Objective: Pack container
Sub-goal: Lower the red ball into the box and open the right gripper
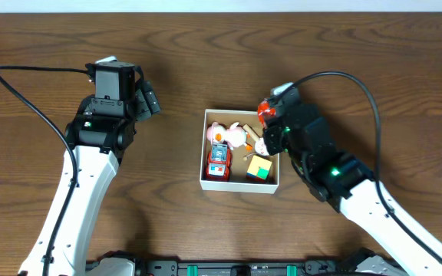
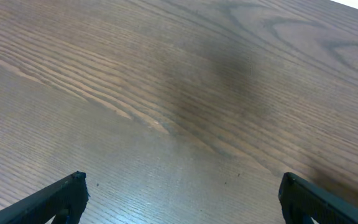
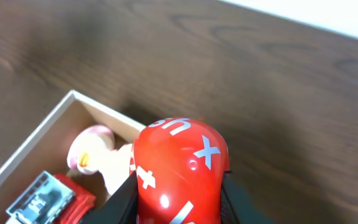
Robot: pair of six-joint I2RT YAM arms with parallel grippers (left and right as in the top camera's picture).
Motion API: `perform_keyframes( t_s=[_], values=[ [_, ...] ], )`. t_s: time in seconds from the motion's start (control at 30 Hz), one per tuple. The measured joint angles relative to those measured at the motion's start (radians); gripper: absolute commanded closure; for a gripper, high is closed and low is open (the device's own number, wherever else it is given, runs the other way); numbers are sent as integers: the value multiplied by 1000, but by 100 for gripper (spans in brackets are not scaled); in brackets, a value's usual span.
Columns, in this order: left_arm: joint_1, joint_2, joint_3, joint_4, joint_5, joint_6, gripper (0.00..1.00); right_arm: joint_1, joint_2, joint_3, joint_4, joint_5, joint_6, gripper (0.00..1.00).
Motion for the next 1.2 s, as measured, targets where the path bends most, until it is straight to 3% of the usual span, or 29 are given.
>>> perform_keyframes(
  t_s=[0.17, 0.27, 0.4, 0.5, 0.9, 1.2],
  values=[
    [0, 0, 0, 0, 0, 0, 2, 13, 74, 0, -2, 1, 0, 69],
    [0, 0, 0, 0, 0, 0, 2, 29, 106, 0, -2, 2, 0, 62],
    [0, 0, 0, 0, 0, 0, 2, 58, 119, 0, 2, 0, -8, 32],
    [0, 0, 0, 0, 0, 0, 2, 72, 119, 0, 9, -3, -9, 27],
    [0, 0, 0, 0, 0, 0, 2, 74, 119, 0, 10, 19, -11, 23],
    [0, 0, 0, 0, 0, 0, 2, 60, 47, 0, -12, 219, -11, 15]
  ],
)
